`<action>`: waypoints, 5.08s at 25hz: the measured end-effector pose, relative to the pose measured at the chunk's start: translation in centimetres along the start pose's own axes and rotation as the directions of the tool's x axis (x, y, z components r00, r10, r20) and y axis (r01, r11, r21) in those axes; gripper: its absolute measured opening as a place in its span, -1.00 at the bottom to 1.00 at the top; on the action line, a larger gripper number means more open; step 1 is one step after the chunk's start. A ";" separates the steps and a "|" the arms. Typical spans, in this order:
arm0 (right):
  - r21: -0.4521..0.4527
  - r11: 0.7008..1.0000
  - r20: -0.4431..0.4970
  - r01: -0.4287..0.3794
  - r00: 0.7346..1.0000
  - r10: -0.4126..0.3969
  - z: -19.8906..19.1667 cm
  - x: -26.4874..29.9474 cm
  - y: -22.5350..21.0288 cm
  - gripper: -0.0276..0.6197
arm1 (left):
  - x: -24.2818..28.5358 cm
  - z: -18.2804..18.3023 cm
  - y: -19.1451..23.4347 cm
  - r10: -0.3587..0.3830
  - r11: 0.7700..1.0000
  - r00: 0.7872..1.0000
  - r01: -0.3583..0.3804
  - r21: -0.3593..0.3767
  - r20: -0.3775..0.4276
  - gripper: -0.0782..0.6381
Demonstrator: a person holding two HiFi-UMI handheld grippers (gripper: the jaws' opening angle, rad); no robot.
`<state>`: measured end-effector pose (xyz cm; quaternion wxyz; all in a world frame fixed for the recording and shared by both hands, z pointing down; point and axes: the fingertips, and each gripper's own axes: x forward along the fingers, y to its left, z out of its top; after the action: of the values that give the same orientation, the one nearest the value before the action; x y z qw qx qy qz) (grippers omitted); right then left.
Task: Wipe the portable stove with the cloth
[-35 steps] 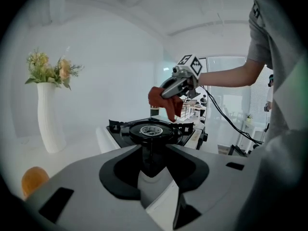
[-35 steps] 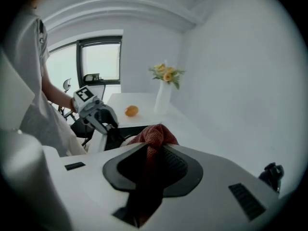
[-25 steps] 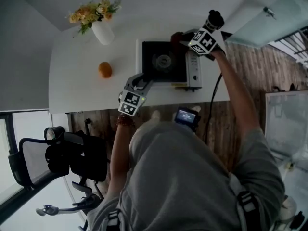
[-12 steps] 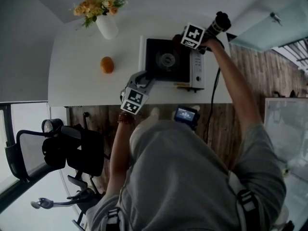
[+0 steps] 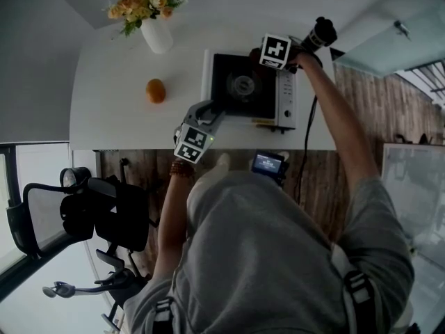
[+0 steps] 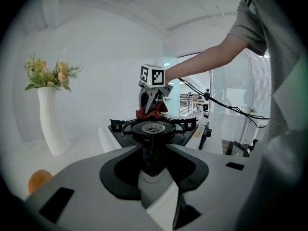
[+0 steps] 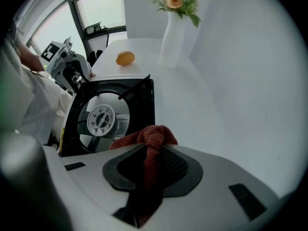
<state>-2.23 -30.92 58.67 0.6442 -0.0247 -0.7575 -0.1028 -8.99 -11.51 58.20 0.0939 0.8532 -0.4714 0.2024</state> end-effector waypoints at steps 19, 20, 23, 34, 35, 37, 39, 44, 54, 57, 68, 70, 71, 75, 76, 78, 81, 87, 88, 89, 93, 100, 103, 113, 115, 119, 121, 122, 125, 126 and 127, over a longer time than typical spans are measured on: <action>-0.159 0.982 0.146 0.101 0.986 -0.077 8.5 0.6 2.3 -0.63 | 0.0 0.2 0.0 0.005 1.000 1.000 -0.005 -0.005 0.002 -0.34; -0.136 0.985 0.173 0.110 0.981 -0.086 8.9 0.7 2.1 -0.63 | 0.0 0.1 0.0 0.005 1.000 1.000 -0.005 -0.005 0.002 -0.34; -0.078 0.988 0.213 0.136 0.970 -0.117 9.4 0.7 2.0 -0.63 | 0.0 0.1 0.1 0.000 1.000 1.000 0.000 -0.010 -0.003 -0.34; 0.186 0.981 0.780 0.059 0.598 -0.184 10.5 -11.0 6.2 -0.61 | -4.0 4.8 2.3 0.070 0.994 0.974 -0.051 -0.092 0.217 -0.22; 0.158 0.987 0.821 0.025 0.552 -0.145 10.7 -12.2 7.9 -0.61 | -4.8 6.1 2.2 0.056 0.995 0.962 -0.033 -0.090 0.266 -0.21; 0.091 0.994 0.873 -0.055 0.486 -0.053 11.0 -13.8 11.7 -0.61 | -5.9 8.5 1.6 0.011 0.997 0.942 0.016 -0.079 0.334 -0.20; 0.014 0.991 0.902 -0.133 0.429 0.045 11.5 -15.1 15.3 -0.61 | -6.6 10.3 0.3 -0.067 0.993 0.931 0.096 -0.062 0.359 -0.15; -0.120 0.952 0.944 -0.282 0.265 0.198 11.4 -18.2 20.8 -0.62 | -7.9 12.5 -4.8 -0.337 0.935 0.866 0.352 0.026 0.369 -0.04; -0.076 0.937 0.967 -0.340 0.206 0.153 8.4 -17.6 21.4 -0.58 | -7.3 11.6 -6.4 -0.368 0.928 0.861 0.366 0.073 0.352 -0.51; -0.028 0.945 0.963 -0.326 0.246 0.114 7.3 -16.7 21.2 -0.57 | -6.6 11.3 -6.4 -0.351 0.935 0.870 0.347 0.075 0.346 -0.57; 0.491 0.858 0.823 -0.147 0.400 -0.402 -3.9 -13.0 16.1 -0.53 | -2.1 7.6 7.8 0.101 0.991 0.993 -0.106 0.080 0.056 -0.57; 0.573 0.813 0.760 -0.105 0.440 -0.479 -5.8 -11.7 16.0 -0.52 | 0.7 6.8 9.7 0.119 0.985 0.993 -0.115 0.127 -0.022 -0.57; 0.604 0.793 0.724 -0.079 0.471 -0.504 -6.5 -11.0 16.1 -0.51 | 2.1 6.2 10.5 0.129 0.980 0.989 -0.115 0.160 -0.076 -0.57; 0.651 0.757 0.586 0.060 0.594 -0.551 -7.8 -8.5 17.1 -0.41 | 5.8 3.8 12.1 0.168 0.968 0.952 -0.111 0.223 -0.255 -0.58; 0.651 0.755 0.565 0.081 0.613 -0.553 -7.9 -8.2 17.3 -0.40 | 6.3 3.5 12.1 0.174 0.965 0.945 -0.107 0.238 -0.278 -0.59; 0.650 0.755 0.541 0.092 0.641 -0.544 -7.7 -7.8 17.7 -0.33 | 6.6 3.3 11.9 0.167 0.963 0.932 -0.084 0.256 -0.323 -0.60; 0.627 0.776 0.553 0.063 0.666 -0.501 -7.2 -7.0 18.5 -0.19 | 6.5 3.0 11.6 0.113 0.972 0.910 -0.018 0.234 -0.399 -0.60; 0.555 0.831 0.571 0.039 0.708 -0.415 -6.1 -5.4 19.8 -0.05 | 5.6 2.3 10.6 0.033 0.991 0.884 0.030 0.127 -0.466 -0.60; 0.545 0.837 0.566 0.045 0.717 -0.407 -6.1 -5.2 19.9 -0.05 | 5.4 2.2 10.5 0.028 0.991 0.882 0.037 0.128 -0.471 -0.60; 0.538 0.841 0.562 0.047 0.724 -0.400 -6.0 -5.1 20.0 -0.05 | 5.2 2.1 10.4 0.021 0.991 0.880 0.045 0.127 -0.474 -0.60; 0.538 0.841 0.550 0.052 0.735 -0.398 -6.2 -5.0 19.9 -0.04 | 3.8 1.4 9.3 -0.020 0.989 0.866 0.091 0.119 -0.500 -0.60; 0.516 0.853 0.499 0.075 0.784 -0.370 -6.3 -4.1 19.9 -0.03 | 1.6 0.5 7.8 -0.068 0.985 0.873 0.136 0.106 -0.483 -0.60; 0.520 0.852 0.493 0.053 0.796 -0.351 -6.2 -3.9 19.9 -0.03 | 1.2 0.2 7.1 -0.081 0.984 0.875 0.146 0.100 -0.477 -0.60; 0.528 0.848 0.482 0.039 0.808 -0.338 -6.3 -3.9 19.8 -0.03 | -0.7 -0.7 4.4 -0.144 0.980 0.879 0.191 0.058 -0.454 -0.60; 0.528 0.848 0.482 0.038 0.809 -0.337 -6.3 -3.8 19.8 -0.03 | -1.2 -0.9 3.8 -0.154 0.977 0.871 0.205 0.060 -0.467 -0.60; 0.529 0.848 0.481 0.034 0.811 -0.333 -6.3 -3.8 19.8 -0.03 | -1.9 -1.3 2.5 -0.212 0.965 0.853 0.260 0.036 -0.476 -0.60; 0.529 0.848 0.483 0.028 0.811 -0.328 -6.3 -3.8 19.7 -0.02 | -2.4 -1.4 1.7 -0.275 0.950 0.831 0.313 -0.001 -0.483 -0.60; 0.530 0.848 0.484 0.026 0.811 -0.328 -6.4 -3.8 19.7 -0.02 | -2.7 -1.4 1.3 -0.311 0.938 0.817 0.346 -0.019 -0.486 -0.60; 0.532 0.846 0.482 0.023 0.814 -0.325 -6.4 -3.8 19.7 -0.01 | -3.2 -1.3 0.9 -0.345 0.919 0.807 0.395 0.002 -0.479 -0.59; 0.526 0.850 0.481 0.017 0.818 -0.315 -6.3 -3.7 19.9 -0.01 | -3.3 -0.8 1.3 -0.318 0.926 0.826 0.376 0.036 -0.465 -0.59; 0.512 0.859 0.486 0.007 0.822 -0.297 -6.3 -3.7 20.1 -0.01 | -3.3 0.0 1.8 -0.274 0.938 0.858 0.339 0.077 -0.434 -0.59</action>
<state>7.92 -12.08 58.45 0.3737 0.1731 -0.9098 0.0507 -12.03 -9.95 56.71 0.1585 0.8590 -0.2817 0.3970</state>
